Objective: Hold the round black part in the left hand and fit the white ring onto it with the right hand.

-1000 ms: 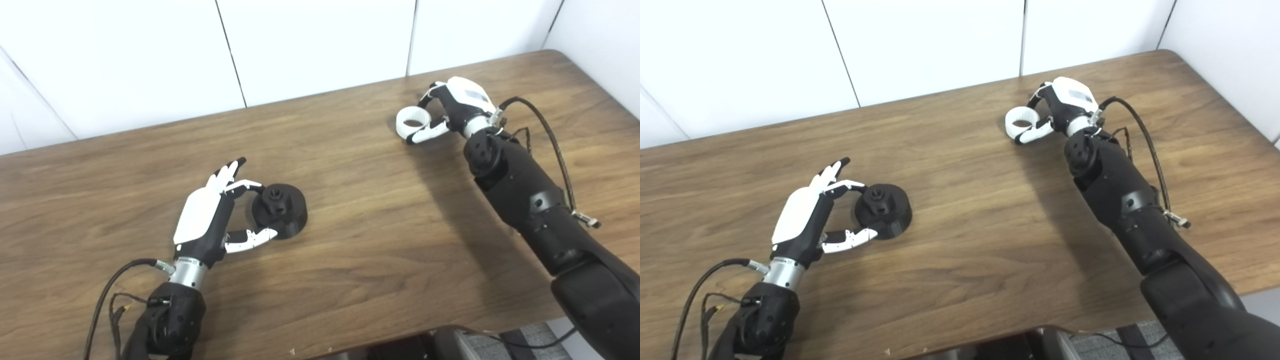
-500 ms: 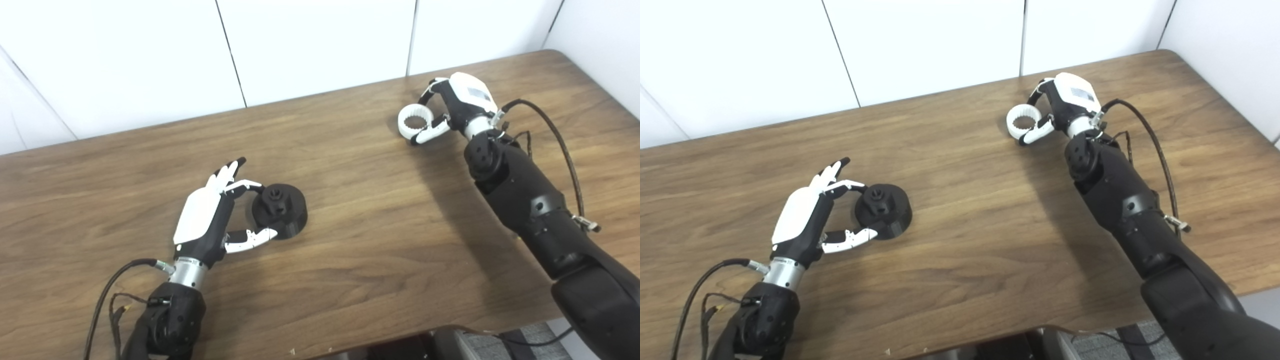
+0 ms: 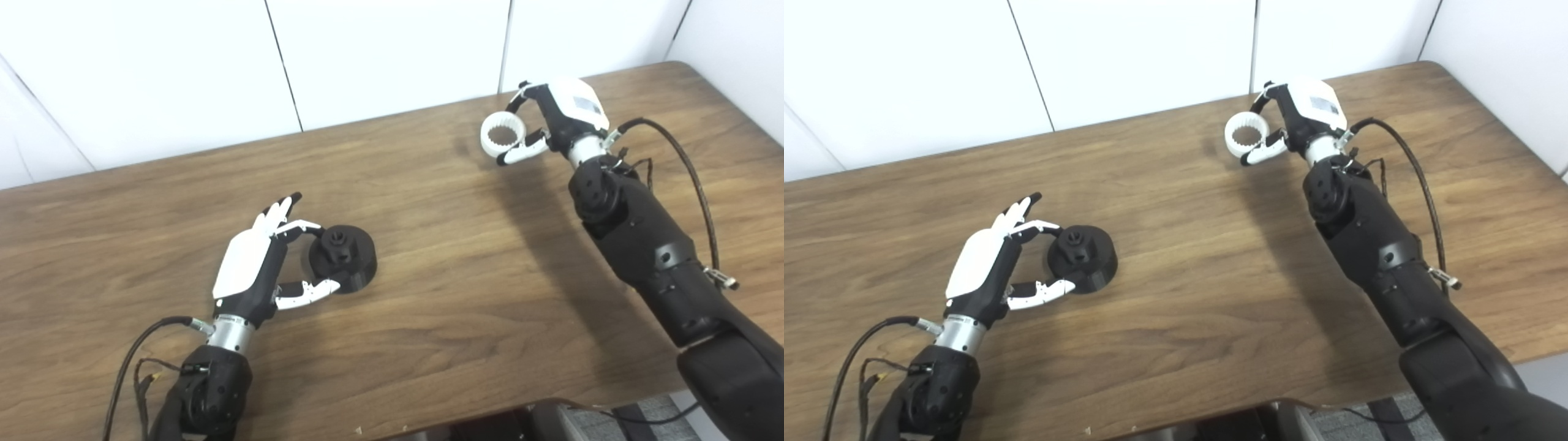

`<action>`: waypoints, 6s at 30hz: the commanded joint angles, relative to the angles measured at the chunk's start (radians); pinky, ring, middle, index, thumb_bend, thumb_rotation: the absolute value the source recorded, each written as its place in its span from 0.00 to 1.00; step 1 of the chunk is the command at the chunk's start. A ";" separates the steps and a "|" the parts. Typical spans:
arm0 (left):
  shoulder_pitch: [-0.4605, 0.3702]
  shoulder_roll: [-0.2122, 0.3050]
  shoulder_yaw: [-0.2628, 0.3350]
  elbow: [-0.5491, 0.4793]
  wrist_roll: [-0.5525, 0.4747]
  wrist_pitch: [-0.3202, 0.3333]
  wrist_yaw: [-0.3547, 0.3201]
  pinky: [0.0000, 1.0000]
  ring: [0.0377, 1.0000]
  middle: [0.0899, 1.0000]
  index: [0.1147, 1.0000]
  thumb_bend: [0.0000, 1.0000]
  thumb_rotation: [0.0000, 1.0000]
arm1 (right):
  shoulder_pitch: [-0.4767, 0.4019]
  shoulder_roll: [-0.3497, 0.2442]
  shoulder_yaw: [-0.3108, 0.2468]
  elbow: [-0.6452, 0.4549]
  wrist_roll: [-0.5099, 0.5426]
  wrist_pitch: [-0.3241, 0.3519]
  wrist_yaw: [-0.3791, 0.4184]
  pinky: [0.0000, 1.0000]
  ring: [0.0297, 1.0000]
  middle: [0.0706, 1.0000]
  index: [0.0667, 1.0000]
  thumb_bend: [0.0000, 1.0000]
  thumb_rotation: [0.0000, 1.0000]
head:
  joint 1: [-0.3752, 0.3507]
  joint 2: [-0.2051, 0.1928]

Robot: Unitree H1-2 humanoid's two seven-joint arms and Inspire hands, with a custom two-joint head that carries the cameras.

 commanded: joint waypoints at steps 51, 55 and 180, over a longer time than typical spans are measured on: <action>-0.030 -0.060 -0.051 -0.007 0.088 0.096 -0.018 1.00 1.00 1.00 0.56 1.00 0.41 | 0.165 0.162 0.075 -0.567 0.089 -0.116 0.256 0.67 0.81 0.84 0.45 0.52 0.16 | 0.199 0.028; -0.032 -0.060 -0.055 -0.005 0.094 0.096 -0.016 1.00 1.00 1.00 0.56 1.00 0.43 | 0.176 0.179 0.088 -0.575 0.094 -0.113 0.269 0.69 0.81 0.84 0.46 0.52 0.16 | 0.209 0.030; -0.027 -0.058 -0.056 -0.043 0.090 0.123 -0.026 1.00 1.00 1.00 0.65 1.00 0.39 | 0.169 0.141 0.285 -0.379 -0.061 -0.095 0.467 0.86 0.93 0.98 1.00 1.00 0.60 | 0.220 0.063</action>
